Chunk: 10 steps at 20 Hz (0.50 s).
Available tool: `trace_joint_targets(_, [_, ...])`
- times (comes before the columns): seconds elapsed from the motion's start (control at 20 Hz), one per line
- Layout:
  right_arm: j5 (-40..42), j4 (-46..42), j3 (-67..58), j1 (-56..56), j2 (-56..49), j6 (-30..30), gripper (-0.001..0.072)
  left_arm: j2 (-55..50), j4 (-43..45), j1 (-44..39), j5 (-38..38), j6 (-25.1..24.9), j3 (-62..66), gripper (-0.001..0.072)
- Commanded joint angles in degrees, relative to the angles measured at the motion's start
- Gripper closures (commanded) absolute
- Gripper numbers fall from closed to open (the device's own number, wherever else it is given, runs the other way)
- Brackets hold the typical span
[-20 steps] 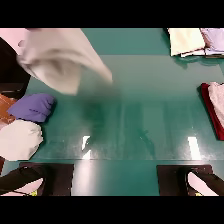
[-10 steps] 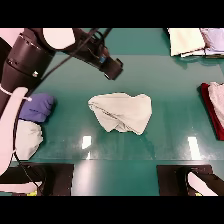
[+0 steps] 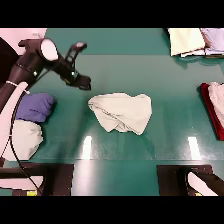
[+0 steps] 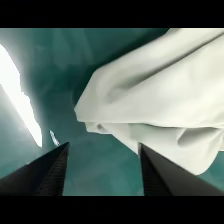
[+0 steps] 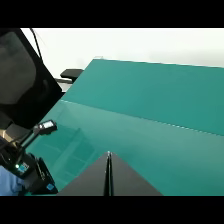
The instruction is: Fold the shirts.
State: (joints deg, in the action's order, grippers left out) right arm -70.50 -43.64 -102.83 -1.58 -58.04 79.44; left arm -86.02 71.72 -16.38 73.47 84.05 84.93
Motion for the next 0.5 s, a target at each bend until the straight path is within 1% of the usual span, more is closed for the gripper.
trace_joint_targets(0.0, [0.02,0.04,-0.04,-0.07,-0.52,0.00,0.0698,0.02,-7.61,2.19,-7.69,-4.33,-12.28,0.0206])
trace_joint_targets(0.05, [-0.02,0.02,-0.04,-0.04,-0.90,0.00,0.0698,0.02,-8.39,2.19,-10.12,-5.01,-14.58,0.0206])
trace_joint_targets(0.2, [-0.33,0.17,0.02,-0.07,-2.16,0.02,0.0698,0.00,-8.55,2.19,-18.25,-4.92,-19.04,0.0206])
trace_joint_targets(0.3, [-1.11,0.13,0.07,-0.07,-3.04,0.02,0.0698,-0.20,-10.80,2.19,-23.41,-4.85,-20.98,0.0207])
trace_joint_targets(0.45, [-2.64,0.00,0.79,-0.04,-3.65,0.02,0.0698,-1.05,-13.79,2.19,-25.77,-5.01,-21.62,0.0208])
